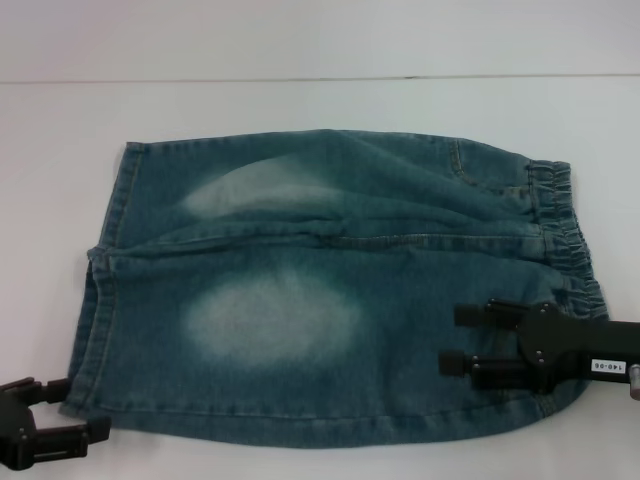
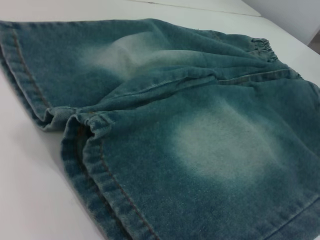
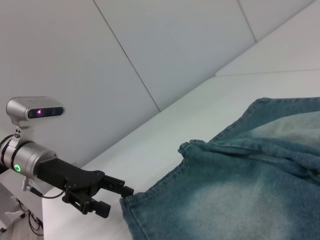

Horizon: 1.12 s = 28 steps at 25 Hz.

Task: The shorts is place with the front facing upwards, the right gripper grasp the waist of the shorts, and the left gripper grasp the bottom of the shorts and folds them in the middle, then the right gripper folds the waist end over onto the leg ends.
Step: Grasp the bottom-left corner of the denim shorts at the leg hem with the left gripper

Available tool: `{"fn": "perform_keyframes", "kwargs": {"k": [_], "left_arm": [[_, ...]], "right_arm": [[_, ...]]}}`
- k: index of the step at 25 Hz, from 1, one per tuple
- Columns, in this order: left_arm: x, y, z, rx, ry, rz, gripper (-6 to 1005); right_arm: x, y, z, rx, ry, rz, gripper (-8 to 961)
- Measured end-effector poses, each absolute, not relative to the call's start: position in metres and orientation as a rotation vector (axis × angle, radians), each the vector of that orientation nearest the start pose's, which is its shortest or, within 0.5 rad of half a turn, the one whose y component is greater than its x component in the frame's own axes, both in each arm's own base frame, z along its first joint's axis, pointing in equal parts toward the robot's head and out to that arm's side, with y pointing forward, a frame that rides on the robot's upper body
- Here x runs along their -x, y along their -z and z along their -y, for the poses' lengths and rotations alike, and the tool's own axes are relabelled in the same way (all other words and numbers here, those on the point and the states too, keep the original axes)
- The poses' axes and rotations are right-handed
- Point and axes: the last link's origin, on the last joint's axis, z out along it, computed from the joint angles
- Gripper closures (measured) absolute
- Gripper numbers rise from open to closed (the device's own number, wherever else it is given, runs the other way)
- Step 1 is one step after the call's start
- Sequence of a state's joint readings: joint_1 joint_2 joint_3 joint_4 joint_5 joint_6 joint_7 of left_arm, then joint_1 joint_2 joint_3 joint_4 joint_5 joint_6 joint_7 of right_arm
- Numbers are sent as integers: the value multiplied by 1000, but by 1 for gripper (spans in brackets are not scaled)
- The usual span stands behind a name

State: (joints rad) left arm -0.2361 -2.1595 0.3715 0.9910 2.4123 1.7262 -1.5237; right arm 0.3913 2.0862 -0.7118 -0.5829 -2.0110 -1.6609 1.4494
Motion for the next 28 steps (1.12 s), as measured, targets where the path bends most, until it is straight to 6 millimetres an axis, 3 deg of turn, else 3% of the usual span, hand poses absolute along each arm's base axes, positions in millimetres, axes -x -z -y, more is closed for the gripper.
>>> {"fn": "perform_keyframes", "kwargs": {"k": [28], "left_arm": [[361,-39,-226,2542,253,1170,83]], "right_arm": [[-294,19,-270,2757,-794,-966,27]]}}
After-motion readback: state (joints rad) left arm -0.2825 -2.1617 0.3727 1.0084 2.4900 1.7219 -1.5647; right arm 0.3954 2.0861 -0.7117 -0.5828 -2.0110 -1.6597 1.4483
